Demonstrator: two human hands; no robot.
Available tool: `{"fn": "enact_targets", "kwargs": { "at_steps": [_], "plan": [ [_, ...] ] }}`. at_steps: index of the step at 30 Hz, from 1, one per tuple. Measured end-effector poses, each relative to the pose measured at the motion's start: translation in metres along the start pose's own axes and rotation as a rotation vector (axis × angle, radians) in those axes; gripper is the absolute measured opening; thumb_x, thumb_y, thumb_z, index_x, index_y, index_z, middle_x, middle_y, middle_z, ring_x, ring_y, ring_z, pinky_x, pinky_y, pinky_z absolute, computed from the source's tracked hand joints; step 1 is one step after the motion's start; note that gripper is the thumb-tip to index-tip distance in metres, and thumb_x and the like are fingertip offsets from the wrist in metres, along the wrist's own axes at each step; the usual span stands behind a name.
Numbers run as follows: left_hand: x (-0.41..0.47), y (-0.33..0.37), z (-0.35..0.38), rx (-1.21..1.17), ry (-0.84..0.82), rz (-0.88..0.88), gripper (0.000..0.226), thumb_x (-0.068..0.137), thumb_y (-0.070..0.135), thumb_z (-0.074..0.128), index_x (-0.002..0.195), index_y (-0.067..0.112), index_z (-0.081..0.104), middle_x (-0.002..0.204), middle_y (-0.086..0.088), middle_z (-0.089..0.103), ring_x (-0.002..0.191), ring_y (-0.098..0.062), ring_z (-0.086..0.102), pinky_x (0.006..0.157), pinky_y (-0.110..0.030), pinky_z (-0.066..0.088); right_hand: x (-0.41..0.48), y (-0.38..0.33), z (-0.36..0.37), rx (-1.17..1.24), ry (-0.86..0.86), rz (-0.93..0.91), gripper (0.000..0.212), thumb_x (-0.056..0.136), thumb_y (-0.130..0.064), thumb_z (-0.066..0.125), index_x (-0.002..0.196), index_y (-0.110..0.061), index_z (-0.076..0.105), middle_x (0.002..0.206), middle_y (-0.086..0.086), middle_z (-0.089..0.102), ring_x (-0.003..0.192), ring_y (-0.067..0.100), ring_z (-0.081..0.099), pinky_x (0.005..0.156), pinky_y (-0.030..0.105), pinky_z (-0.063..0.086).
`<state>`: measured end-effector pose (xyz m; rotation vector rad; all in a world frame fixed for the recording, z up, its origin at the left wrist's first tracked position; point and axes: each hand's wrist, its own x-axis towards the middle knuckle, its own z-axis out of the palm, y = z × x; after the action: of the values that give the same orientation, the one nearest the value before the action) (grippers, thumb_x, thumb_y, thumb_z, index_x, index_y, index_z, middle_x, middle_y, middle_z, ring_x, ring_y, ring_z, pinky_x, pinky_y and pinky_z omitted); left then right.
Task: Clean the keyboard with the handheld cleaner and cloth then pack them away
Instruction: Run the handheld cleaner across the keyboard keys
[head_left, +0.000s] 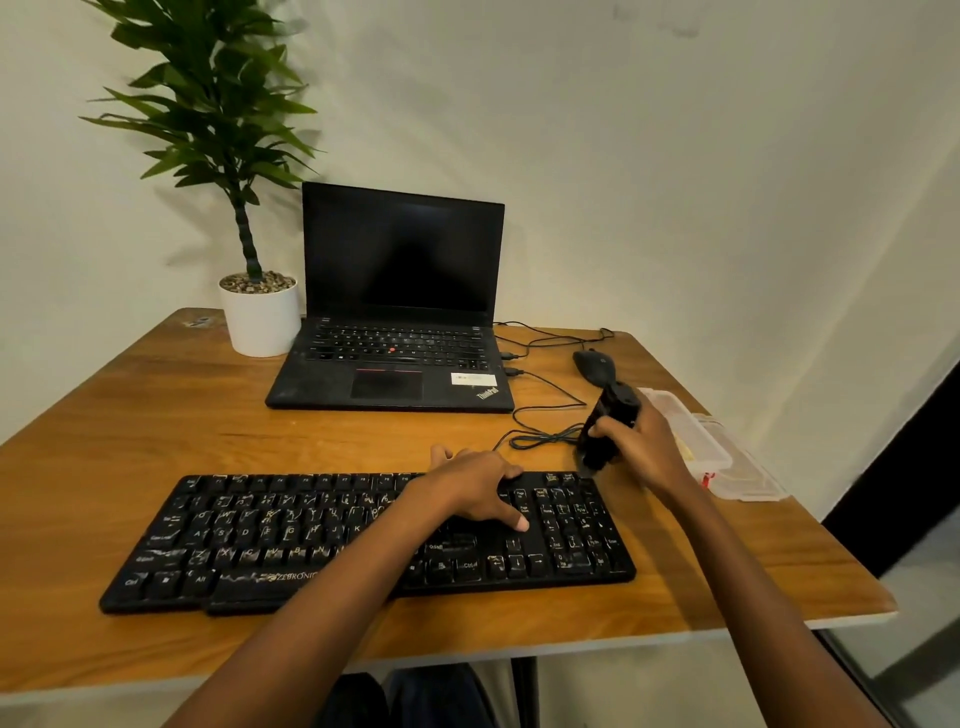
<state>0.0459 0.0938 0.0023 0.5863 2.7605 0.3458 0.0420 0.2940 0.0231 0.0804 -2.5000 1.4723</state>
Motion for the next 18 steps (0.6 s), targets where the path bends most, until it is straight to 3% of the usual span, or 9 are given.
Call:
{"fn": "enact_targets", "kwargs": {
  "at_steps": [2, 6, 10, 14, 18],
  "plan": [
    [0.0003, 0.0001, -0.0003, 0.003, -0.003, -0.001, 0.077, 0.079, 0.058, 0.061, 0.144, 0.032, 0.030, 0.141, 0.004, 0.042, 0.131, -0.021, 0.030, 0.095, -0.037, 0.021, -0.0017, 0.0035, 0.0015, 0.015, -0.079, 0.055, 0.018, 0.081, -0.006, 0.059, 0.092, -0.016, 0.049, 0.084, 0.002, 0.056, 0.080, 0.015, 0.054, 0.064, 0.027, 0.046],
    [-0.0003, 0.0008, -0.0001, 0.001, -0.006, -0.006, 0.077, 0.079, 0.058, 0.061, 0.144, 0.032, 0.030, 0.139, 0.003, 0.043, 0.131, -0.022, 0.031, 0.093, -0.037, 0.020, -0.0001, 0.0020, -0.0008, 0.046, 0.028, 0.031, 0.015, 0.081, -0.005, 0.057, 0.090, -0.015, 0.050, 0.082, 0.001, 0.055, 0.077, 0.014, 0.053, 0.062, 0.025, 0.045],
    [-0.0001, 0.0006, 0.0002, -0.010, -0.008, -0.011, 0.077, 0.079, 0.058, 0.061, 0.145, 0.031, 0.029, 0.140, 0.003, 0.043, 0.131, -0.021, 0.030, 0.093, -0.037, 0.020, -0.0035, 0.0055, 0.0012, 0.077, -0.053, 0.070, 0.016, 0.082, -0.003, 0.056, 0.089, -0.016, 0.050, 0.084, 0.004, 0.055, 0.079, 0.018, 0.054, 0.062, 0.029, 0.045],
    [-0.0007, 0.0008, 0.0002, -0.020, -0.009, -0.013, 0.077, 0.080, 0.057, 0.061, 0.145, 0.031, 0.029, 0.141, 0.003, 0.042, 0.132, -0.021, 0.030, 0.093, -0.036, 0.020, -0.0027, 0.0046, -0.0018, 0.076, 0.051, 0.052, 0.017, 0.080, -0.003, 0.058, 0.090, -0.016, 0.051, 0.082, -0.001, 0.055, 0.078, 0.014, 0.052, 0.064, 0.028, 0.044],
    [0.0003, -0.0002, 0.0013, -0.029, -0.006, -0.012, 0.077, 0.079, 0.057, 0.061, 0.145, 0.031, 0.029, 0.140, 0.003, 0.042, 0.131, -0.020, 0.030, 0.090, -0.035, 0.020, -0.0069, 0.0083, -0.0015, 0.133, 0.025, 0.106, 0.015, 0.080, -0.002, 0.056, 0.084, -0.016, 0.051, 0.079, 0.003, 0.055, 0.077, 0.020, 0.053, 0.057, 0.027, 0.042]
  ]
}}
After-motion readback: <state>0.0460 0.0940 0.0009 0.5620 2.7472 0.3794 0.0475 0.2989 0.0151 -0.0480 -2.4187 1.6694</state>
